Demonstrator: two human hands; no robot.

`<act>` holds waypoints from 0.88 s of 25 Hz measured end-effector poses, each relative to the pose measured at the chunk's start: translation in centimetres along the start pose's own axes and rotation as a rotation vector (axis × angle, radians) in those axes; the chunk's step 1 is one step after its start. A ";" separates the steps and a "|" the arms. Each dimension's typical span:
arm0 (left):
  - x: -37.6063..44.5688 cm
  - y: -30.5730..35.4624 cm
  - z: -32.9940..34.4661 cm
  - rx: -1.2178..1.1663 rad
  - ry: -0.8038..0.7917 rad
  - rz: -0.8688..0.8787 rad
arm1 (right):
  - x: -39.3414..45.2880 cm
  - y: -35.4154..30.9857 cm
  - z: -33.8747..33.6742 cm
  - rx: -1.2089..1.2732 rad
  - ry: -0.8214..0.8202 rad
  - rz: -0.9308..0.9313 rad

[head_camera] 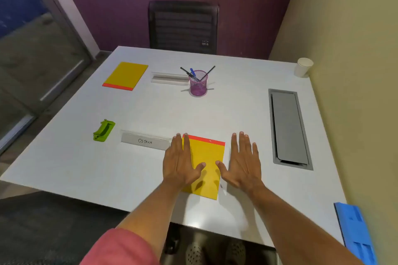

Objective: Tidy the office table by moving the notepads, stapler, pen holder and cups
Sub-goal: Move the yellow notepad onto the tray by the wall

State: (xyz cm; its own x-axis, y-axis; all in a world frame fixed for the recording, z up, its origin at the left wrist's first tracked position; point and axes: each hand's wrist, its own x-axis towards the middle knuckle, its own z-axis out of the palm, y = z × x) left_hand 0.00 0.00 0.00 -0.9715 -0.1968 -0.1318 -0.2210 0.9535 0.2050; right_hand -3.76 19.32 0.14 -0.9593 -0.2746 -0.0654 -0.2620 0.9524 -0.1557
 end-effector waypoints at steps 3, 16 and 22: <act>-0.2 -1.1 1.8 -0.025 -0.152 -0.072 | -0.5 -0.8 2.1 0.072 -0.058 0.075; 0.6 -3.3 4.3 -0.309 -0.297 -0.289 | -0.4 -3.6 7.4 0.536 -0.275 0.350; 1.8 -4.7 4.3 -0.475 -0.200 -0.425 | 0.3 -2.8 7.4 0.680 -0.244 0.443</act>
State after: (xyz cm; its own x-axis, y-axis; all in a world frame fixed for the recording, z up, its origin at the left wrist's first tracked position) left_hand -0.35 -3.85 -5.34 -0.7676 -0.4434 -0.4629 -0.6387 0.5893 0.4947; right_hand -2.54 15.59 -6.76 -0.8884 0.0103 -0.4590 0.3283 0.7131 -0.6194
